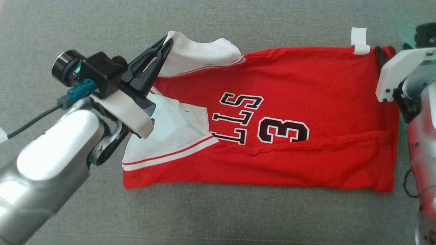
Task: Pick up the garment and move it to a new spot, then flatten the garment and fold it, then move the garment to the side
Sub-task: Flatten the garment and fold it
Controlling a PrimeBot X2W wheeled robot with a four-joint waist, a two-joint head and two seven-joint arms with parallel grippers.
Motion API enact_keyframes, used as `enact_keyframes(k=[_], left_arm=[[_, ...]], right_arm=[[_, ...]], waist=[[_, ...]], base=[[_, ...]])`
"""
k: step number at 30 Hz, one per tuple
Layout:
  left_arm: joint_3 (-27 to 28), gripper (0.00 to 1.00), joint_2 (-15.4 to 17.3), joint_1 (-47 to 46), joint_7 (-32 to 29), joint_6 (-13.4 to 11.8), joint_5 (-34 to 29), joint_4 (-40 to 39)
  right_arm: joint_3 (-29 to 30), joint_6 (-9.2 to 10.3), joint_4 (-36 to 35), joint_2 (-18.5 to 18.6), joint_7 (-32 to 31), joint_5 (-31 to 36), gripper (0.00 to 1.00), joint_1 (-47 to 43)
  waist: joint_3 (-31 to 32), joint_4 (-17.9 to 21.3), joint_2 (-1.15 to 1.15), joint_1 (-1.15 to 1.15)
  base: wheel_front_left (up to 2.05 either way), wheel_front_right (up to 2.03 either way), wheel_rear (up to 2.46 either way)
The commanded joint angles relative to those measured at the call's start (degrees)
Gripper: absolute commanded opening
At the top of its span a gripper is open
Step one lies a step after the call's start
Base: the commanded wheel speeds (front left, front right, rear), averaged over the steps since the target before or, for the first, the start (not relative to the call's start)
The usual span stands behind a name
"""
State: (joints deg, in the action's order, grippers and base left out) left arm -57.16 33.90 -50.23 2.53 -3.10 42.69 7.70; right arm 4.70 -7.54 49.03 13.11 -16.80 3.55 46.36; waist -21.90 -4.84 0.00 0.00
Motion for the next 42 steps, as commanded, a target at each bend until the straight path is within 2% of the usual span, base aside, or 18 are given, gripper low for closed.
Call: enact_keyframes(k=[1, 9, 17, 21, 26, 34, 42], left_arm=[[3.24, 0.0, 2.54, -3.21, -0.13, -0.44, -0.48, -1.22], [5.15, 0.0, 3.58, -7.61, -0.23, -0.85, -1.33, 4.11], [7.41, 0.0, 2.56, -15.77, 0.31, 1.35, -1.55, 15.23], [7.92, 0.0, 1.4, -20.88, 1.6, 2.82, -2.69, 21.04], [7.34, 0.0, -0.82, -27.91, 4.96, 4.14, -6.1, 28.45], [8.21, 0.0, -4.51, -36.65, 10.99, 4.23, -9.22, 38.88], [8.06, 0.0, -8.06, -36.31, 12.38, 6.69, -10.07, 44.98]], right_arm=[[-2.51, 0.05, 0.02, 0.5, 0.1, -0.34, 0.0, 0.89], [-11.12, 0.05, 1.21, 3.64, 3.45, -7.77, 0.0, 7.43], [-18.96, 0.05, -1.83, 5.87, 8.12, -15.83, 0.0, 14.65], [-21.64, 0.05, -2.38, 6.48, 10.48, -17.81, 0.0, 19.36], [-23.42, 0.05, -0.81, 6.65, 13.11, -18.6, 0.0, 25.72], [-22.42, 0.05, 4.35, 4.92, 18.28, -18.29, 0.0, 32.59], [-22.92, 0.05, 10.1, 3.79, 22.99, -18.56, 0.0, 32.16]], waist=[[-0.28, 0.12, 0.0, 0.0], [-1.71, 1.77, 0.0, 0.0], [-4.07, 3.96, 0.0, 0.0], [-5.65, 4.91, 0.0, 0.0], [-8.1, 5.65, 0.0, 0.0], [-10.8, 6.18, 0.0, 0.0], [-9.96, 5.4, 0.0, 0.0]], base=[[0.0, 0.0, 0.0], [0.0, 0.0, 0.0], [0.0, 0.0, 0.0], [0.0, 0.0, 0.0], [0.0, 0.0, 0.0], [0.0, 0.0, 0.0], [0.0, 0.0, 0.0]])
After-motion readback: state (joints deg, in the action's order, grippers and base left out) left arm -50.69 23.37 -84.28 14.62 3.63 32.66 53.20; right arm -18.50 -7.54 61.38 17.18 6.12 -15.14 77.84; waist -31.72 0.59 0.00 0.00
